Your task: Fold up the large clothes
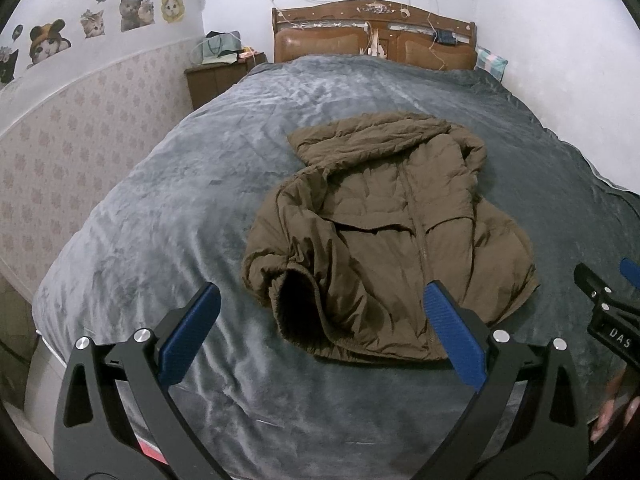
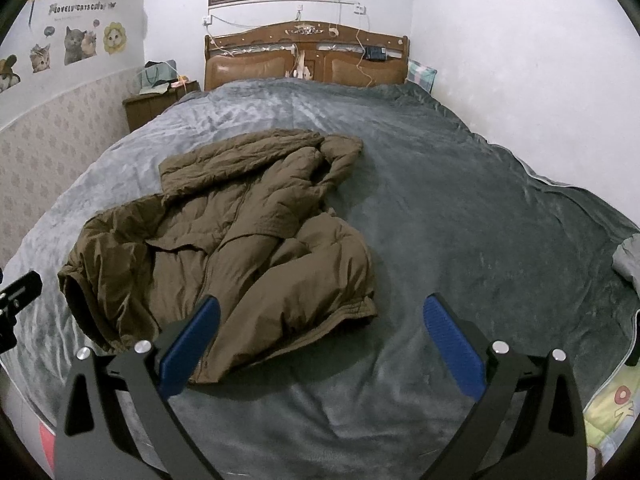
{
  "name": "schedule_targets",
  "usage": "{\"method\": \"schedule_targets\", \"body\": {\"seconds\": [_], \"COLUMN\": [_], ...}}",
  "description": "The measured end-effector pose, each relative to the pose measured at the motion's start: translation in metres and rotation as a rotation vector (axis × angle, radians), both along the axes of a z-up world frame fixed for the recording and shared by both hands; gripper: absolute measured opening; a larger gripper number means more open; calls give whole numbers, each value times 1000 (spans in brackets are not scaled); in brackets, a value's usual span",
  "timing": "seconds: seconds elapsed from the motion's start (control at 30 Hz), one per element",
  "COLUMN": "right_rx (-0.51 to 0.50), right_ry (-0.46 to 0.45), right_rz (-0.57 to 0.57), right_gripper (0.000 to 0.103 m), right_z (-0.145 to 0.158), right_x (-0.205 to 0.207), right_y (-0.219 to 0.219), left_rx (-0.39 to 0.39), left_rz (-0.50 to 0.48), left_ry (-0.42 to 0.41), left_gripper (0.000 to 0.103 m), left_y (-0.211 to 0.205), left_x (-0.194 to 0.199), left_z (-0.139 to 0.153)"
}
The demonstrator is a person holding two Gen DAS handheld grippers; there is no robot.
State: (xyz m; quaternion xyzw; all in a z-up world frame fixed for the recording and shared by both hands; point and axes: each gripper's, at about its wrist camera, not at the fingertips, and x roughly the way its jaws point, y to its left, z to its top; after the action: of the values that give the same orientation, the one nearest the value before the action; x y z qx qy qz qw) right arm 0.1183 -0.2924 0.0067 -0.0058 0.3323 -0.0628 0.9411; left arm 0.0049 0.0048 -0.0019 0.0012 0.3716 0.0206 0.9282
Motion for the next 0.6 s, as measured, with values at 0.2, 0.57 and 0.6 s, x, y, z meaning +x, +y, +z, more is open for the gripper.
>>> {"method": "schedule_targets", "body": {"seconds": [0.2,0.57,0.6], "right_rx": [-2,-3,-3], "right_ry": [8,10,10], "right_rz": [-2,0,0], "right_gripper": [101,101,101], "right_z": [-1,-2,-2], "right_x": [1,1,2], "right_y": [0,1,1], "left_rx": [-4,-2,0], "left_rz": [1,8,9], "left_ry": [4,13,14], "left_gripper": [100,100,100], "left_y": [1,4,4], "left_x": [1,3,3], "left_z": [-1,-4,-5]}}
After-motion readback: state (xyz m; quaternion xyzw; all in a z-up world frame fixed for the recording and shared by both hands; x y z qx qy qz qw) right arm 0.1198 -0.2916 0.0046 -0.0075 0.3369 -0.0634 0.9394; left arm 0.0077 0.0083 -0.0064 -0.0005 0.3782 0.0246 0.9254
